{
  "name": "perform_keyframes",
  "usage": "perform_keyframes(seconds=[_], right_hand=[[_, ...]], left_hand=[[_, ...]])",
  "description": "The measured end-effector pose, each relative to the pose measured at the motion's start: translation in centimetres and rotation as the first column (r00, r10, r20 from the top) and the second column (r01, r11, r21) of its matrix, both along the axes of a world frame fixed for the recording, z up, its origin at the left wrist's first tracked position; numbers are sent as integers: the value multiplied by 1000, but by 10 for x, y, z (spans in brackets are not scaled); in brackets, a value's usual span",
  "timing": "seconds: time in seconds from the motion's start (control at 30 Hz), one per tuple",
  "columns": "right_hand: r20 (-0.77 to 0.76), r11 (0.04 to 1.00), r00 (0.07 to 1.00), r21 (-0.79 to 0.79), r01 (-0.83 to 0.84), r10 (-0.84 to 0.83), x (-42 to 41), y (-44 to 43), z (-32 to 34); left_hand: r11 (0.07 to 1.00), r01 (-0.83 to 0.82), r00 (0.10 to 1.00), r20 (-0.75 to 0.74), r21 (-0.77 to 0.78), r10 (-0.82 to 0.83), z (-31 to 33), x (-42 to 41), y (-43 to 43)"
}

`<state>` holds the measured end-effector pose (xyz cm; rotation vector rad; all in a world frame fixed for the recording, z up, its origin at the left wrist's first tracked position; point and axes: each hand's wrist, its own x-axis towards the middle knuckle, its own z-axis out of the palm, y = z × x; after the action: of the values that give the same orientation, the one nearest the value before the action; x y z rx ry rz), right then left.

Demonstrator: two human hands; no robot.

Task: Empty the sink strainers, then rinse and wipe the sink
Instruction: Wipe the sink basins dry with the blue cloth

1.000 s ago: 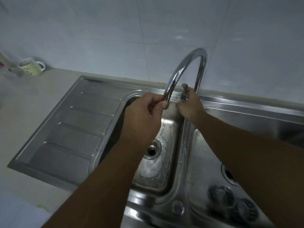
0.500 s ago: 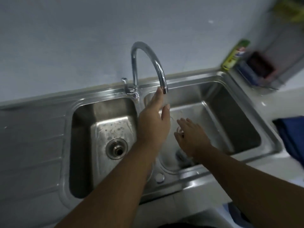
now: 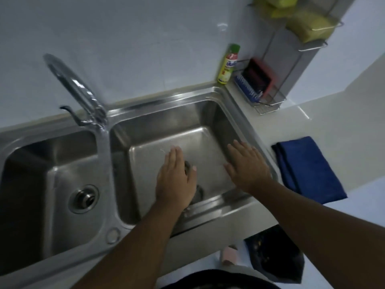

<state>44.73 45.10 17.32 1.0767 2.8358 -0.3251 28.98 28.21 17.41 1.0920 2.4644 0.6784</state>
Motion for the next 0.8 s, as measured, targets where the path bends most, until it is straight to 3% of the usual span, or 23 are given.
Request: perform_keyframes(seconds=[0.2, 0.33, 0.43, 0.63, 0.8], right_hand=[[54, 997, 996, 27, 73, -74, 120, 110, -16], [153, 974, 962, 16, 226, -226, 156, 122, -36], [105, 964, 959, -5, 265, -263, 155, 116, -47], [36, 989, 988, -5, 150, -150, 149, 98, -51], [-149, 999, 988, -30, 30, -34, 123, 68, -48]], left_hand=[[971, 122, 986, 139, -203, -95, -28, 104, 86], [948, 158, 978, 175, -276, -112, -39, 131, 106], [942, 127, 984, 161, -309, -79, -48, 137, 112], [912, 105, 985, 168, -397, -40, -59, 144, 115], [897, 162, 974, 210, -412, -79, -63, 140, 115]])
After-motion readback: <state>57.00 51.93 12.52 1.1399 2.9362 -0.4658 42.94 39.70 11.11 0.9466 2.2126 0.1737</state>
